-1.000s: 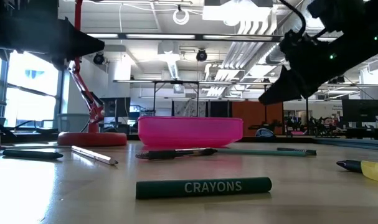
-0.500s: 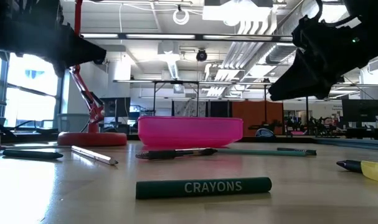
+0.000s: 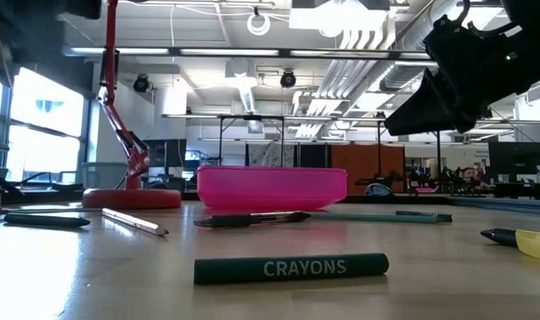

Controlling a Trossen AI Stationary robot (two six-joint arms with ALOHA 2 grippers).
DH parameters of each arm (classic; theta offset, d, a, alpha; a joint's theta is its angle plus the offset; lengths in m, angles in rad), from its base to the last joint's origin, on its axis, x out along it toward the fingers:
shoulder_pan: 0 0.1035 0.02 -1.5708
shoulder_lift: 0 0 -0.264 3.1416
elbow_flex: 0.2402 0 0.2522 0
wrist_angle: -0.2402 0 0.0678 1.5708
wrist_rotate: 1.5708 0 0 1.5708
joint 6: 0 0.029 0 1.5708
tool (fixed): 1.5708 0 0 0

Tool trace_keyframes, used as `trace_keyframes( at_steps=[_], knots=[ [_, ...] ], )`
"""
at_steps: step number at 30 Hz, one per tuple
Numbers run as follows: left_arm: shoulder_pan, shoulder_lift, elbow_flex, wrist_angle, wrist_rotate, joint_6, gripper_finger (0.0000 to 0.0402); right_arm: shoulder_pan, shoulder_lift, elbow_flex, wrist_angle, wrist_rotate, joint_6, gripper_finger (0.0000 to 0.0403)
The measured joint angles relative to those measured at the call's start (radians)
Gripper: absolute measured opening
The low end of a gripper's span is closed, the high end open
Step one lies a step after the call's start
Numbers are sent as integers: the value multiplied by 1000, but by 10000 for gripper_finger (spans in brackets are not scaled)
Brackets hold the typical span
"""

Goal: Pick & place school supplies into a supply box
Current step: Put the purple scissors into the pink supply box

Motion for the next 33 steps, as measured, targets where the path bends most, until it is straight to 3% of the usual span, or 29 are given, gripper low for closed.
trace_keyframes(
  at_steps=[3,13,22,33],
  knots=[
    [-61,58,3,0,64,-113,74,0,0,0,-1,1,-30,149],
    [-187,361,-18,-106,127,-430,74,0,0,0,-2,-17,-38,149],
    [-220,528,-18,18,176,-440,74,-1,0,0,-3,17,-125,149],
    [-225,590,-18,32,192,-464,74,-1,0,-1,-3,18,-179,149]
  ],
)
